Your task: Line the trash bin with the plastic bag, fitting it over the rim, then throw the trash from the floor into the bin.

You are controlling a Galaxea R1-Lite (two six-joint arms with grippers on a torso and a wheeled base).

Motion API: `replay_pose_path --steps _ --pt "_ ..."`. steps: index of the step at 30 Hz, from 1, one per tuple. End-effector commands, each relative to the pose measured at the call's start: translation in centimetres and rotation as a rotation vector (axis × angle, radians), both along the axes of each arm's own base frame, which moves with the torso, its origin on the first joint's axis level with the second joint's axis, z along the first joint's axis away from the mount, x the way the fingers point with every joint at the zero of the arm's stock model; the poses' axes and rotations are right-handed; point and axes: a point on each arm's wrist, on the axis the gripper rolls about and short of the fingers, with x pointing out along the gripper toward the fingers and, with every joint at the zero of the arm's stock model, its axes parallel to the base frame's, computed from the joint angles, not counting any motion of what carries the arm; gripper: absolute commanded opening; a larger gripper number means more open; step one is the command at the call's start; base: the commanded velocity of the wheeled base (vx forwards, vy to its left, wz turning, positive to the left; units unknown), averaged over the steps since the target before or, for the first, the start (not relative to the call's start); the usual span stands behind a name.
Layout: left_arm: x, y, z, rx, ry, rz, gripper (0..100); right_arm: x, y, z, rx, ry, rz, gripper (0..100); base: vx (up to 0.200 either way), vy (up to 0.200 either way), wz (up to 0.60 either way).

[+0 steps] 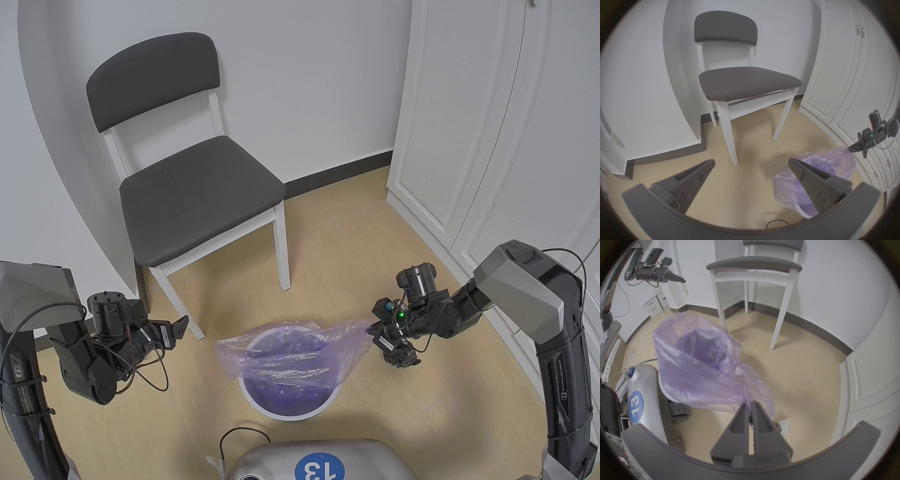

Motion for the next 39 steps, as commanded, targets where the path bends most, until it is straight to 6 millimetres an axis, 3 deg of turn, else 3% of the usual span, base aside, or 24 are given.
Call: replay_pose_path --steps 1,5,13,18,19,21,25,29,36,39 --pt "0.5 -0.6 -0.8 0.002 0.012 -0.013 100 -0.4 0.4 -1.5 0.009 0.037 0.037 0 0.000 0.000 0.00" --pt "0.7 -1.0 -0.9 0.004 0.010 -0.025 100 -1.7 1.2 -2.0 0.000 0.064 0.075 0 0.000 0.000 0.00" --pt "0.9 -1.8 -0.9 0.003 0.002 -0.048 100 -5.9 2.5 -0.7 -0.040 0.077 0.222 0 0.000 0.000 0.00" --pt "0.7 -2.1 -0.8 0.001 0.004 -0.056 100 -6.7 2.6 -0.1 -0.058 0.067 0.256 0 0.000 0.000 0.00" --pt "0.6 -2.1 -0.8 0.000 0.003 -0.055 100 -6.7 2.7 0.2 -0.053 0.060 0.254 100 0.000 0.000 0.00" --pt "0.6 -2.1 -0.7 0.000 0.003 -0.055 100 -6.7 2.7 0.6 -0.050 0.054 0.255 100 0.000 0.000 0.00" --pt "0.1 -1.8 -0.2 0.004 -0.002 -0.039 100 -7.9 3.5 3.5 0.019 0.033 0.310 100 0.000 0.000 0.00" --pt "-0.3 -1.7 0.4 0.011 -0.014 -0.016 100 -8.9 3.9 4.1 0.030 0.033 0.342 100 0.000 0.000 0.00" --pt "-3.2 -0.8 2.7 0.020 -0.076 0.090 100 -10.4 9.5 3.6 0.074 0.065 0.361 100 0.000 0.000 0.00" --pt "-5.1 1.4 3.2 0.040 -0.074 0.172 100 -10.5 12.1 2.4 0.087 0.092 0.277 100 0.000 0.000 0.00"
